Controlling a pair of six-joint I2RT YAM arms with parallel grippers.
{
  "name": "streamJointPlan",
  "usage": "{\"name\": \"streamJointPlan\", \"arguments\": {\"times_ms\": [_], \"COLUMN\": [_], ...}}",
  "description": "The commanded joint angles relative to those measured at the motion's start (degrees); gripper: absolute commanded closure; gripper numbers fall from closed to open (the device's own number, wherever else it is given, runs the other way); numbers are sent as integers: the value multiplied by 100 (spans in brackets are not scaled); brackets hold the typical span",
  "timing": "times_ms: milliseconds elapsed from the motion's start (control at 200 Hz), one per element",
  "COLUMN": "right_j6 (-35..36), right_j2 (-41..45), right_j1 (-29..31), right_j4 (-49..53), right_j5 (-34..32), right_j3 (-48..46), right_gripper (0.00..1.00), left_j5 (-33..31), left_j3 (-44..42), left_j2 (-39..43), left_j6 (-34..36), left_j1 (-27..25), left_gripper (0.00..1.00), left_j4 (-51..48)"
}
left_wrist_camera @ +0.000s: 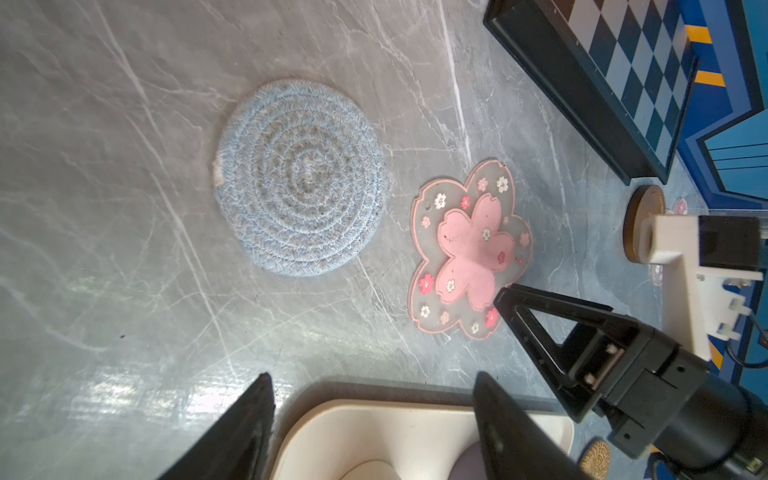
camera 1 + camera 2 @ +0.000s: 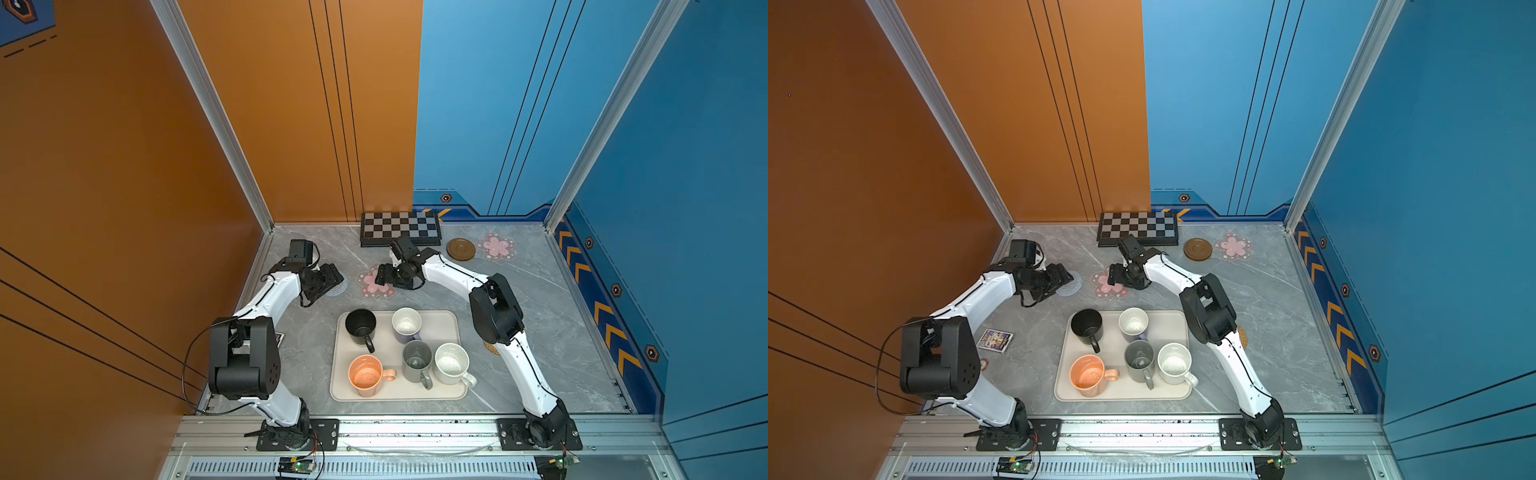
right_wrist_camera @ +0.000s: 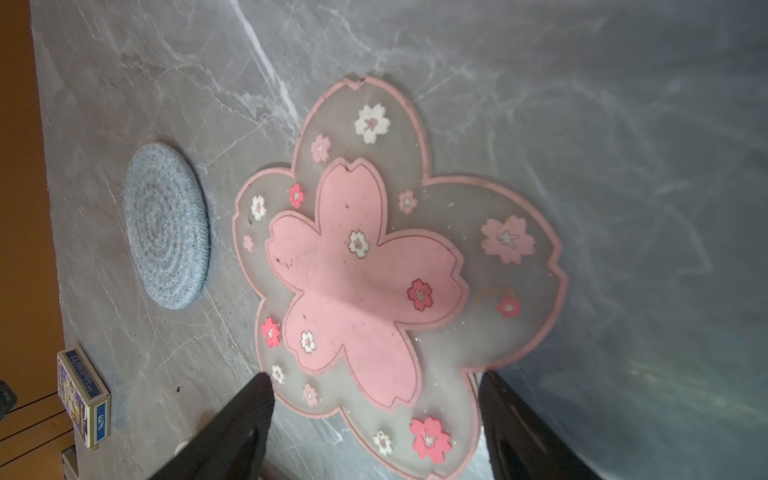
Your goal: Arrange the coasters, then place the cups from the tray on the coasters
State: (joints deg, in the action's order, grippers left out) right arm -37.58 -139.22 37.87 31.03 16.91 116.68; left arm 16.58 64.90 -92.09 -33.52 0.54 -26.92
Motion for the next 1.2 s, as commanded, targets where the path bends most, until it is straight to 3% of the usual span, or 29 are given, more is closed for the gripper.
{"name": "streamJointPlan", "arguments": {"times_ms": [0,340,661,1191], "right_j6": [-189,-40,435,1145], "right_j2": [-363,-62,1073,3183], "right_j1": [105,-24,-440,-1821], "right_j4": [570,571,565,571], "right_j5": [167,8,-488,-1301], "right_j3": [-125,-454,-1282,-3044], "right_gripper": [20,20,20,20], "left_j5": [103,119,38,-192], "left_j3": [-30,-74,27,656], "left_j2": [212,329,380,197], "left_j6": [-58,-95,15,353], "left_j1": [0,-68,-115,-302], "left_gripper": [24,24,24,24], "left_j4": [20,15,-156,-613]}}
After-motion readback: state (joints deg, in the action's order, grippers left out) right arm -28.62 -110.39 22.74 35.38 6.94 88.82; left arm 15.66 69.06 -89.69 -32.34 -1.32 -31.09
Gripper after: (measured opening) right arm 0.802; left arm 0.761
